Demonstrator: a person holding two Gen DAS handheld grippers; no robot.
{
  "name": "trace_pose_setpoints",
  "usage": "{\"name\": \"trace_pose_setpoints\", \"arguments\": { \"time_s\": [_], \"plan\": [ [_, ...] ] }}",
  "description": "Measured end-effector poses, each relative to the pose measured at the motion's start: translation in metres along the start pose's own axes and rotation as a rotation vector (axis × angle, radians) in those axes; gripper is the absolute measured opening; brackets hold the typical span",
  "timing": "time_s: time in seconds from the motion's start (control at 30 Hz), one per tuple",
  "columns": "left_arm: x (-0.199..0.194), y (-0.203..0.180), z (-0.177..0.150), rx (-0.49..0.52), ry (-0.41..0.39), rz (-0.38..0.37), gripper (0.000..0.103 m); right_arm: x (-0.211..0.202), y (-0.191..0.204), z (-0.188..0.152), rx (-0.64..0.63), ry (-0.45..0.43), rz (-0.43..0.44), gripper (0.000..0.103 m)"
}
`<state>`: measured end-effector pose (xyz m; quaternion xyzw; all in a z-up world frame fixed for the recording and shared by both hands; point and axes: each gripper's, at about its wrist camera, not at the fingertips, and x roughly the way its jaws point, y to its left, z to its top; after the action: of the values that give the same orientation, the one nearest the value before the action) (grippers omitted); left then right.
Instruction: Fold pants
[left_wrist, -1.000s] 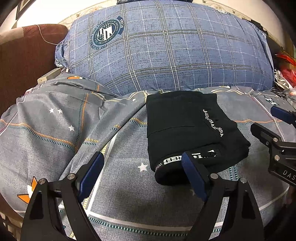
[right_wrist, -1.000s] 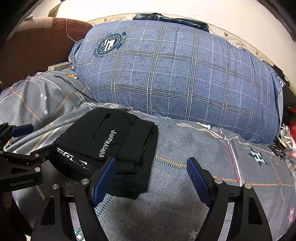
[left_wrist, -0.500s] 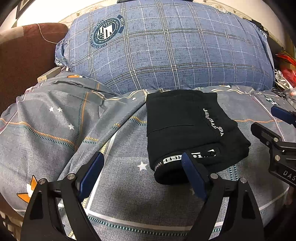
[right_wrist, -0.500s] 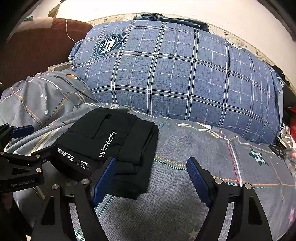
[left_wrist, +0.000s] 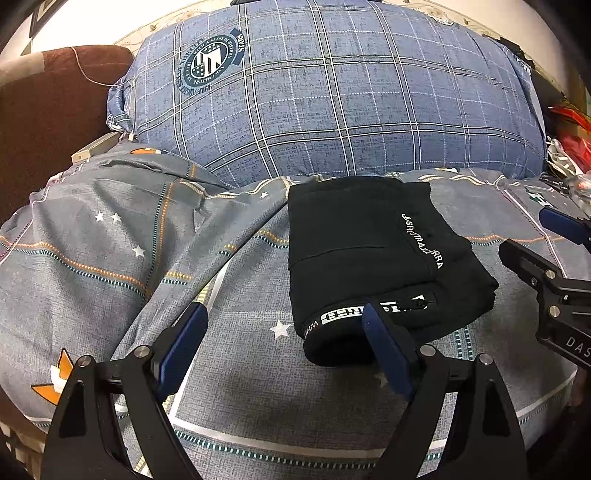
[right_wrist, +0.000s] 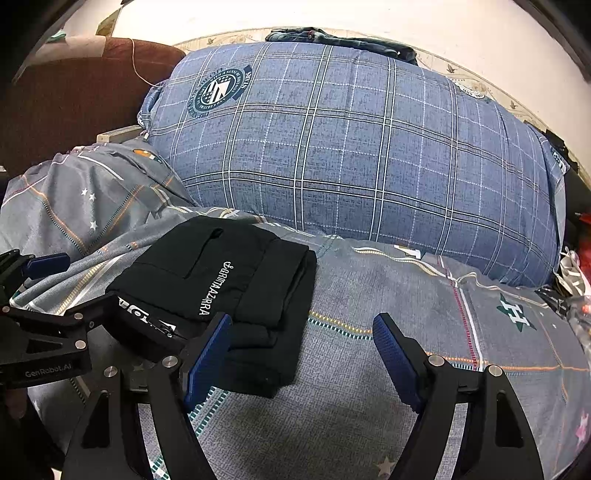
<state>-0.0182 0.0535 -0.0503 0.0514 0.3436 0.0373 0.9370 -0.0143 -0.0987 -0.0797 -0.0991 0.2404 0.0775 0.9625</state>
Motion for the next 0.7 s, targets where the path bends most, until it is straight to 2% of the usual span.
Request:
{"name": "trace_pose_setpoints", "arguments": {
  "time_s": [0.7],
  "plan": [
    [-0.0037,0.0009,0.0004,-0.005,-0.012,-0.003,0.086,0.0004,0.0016,-0.0004,-0.006,0.002,0.003,0.08]
  ]
}}
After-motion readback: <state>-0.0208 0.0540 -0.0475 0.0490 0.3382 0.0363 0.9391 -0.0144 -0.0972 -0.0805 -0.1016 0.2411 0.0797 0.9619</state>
